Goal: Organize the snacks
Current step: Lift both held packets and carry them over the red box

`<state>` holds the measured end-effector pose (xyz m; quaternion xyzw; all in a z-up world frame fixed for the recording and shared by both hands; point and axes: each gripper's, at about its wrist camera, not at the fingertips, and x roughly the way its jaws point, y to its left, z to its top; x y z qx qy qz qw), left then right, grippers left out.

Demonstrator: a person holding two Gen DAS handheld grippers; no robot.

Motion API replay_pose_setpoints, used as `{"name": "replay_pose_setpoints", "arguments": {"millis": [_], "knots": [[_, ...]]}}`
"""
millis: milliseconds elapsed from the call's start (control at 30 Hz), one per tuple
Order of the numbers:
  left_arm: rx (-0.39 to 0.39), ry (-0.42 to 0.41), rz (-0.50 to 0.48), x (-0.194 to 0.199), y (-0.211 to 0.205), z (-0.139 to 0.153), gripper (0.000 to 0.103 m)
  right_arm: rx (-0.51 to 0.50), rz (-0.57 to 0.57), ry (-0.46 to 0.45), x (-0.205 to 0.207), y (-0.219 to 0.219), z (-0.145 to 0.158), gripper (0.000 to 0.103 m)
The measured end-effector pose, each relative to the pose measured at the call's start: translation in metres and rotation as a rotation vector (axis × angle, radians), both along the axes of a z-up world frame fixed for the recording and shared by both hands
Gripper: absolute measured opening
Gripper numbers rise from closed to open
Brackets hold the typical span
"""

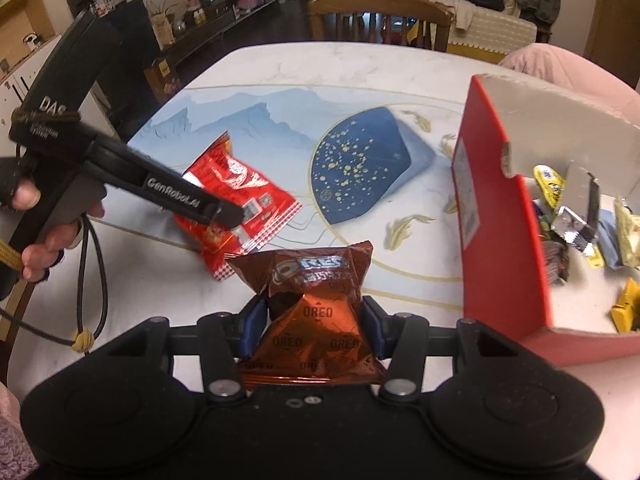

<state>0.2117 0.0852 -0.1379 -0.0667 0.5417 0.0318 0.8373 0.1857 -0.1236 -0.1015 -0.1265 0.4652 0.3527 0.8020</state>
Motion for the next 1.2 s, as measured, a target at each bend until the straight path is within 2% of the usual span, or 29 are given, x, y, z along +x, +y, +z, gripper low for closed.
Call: {"name": "replay_pose_setpoints", "arguments": {"millis": [67,167,267,467,567,767,967,1200], "knots": [[0.012,0.003,0.015,-0.006,-0.002,-0.001,0.068,0.002,-0.005,-0.003,-0.003,-0.004,0.002,0.050],[-0.026,-0.016,0.053,-0.017,-0.001,0.007,0.065,0.004,-0.012,-0.011,-0.008,-0.009,0.006,0.050],[-0.050,-0.037,0.073,-0.027,-0.002,0.017,0.043,0.016,-0.022,-0.017,-0.014,-0.015,0.010,0.050],[-0.148,-0.053,0.116,-0.042,-0.004,0.032,0.033,0.033,-0.041,-0.023,-0.023,-0.027,0.017,0.050],[-0.145,-0.067,0.130,-0.046,-0.010,0.038,0.028,0.039,-0.048,-0.035,-0.027,-0.032,0.021,0.050],[-0.089,-0.118,0.099,-0.047,-0.033,0.058,0.025,0.054,-0.066,-0.077,-0.030,-0.042,0.034,0.049],[-0.089,-0.156,0.063,-0.041,-0.052,0.084,0.025,0.074,-0.098,-0.131,-0.020,-0.062,0.055,0.049],[-0.100,-0.244,0.012,-0.024,-0.081,0.132,0.025,0.089,-0.135,-0.205,0.008,-0.090,0.082,0.049]]}}
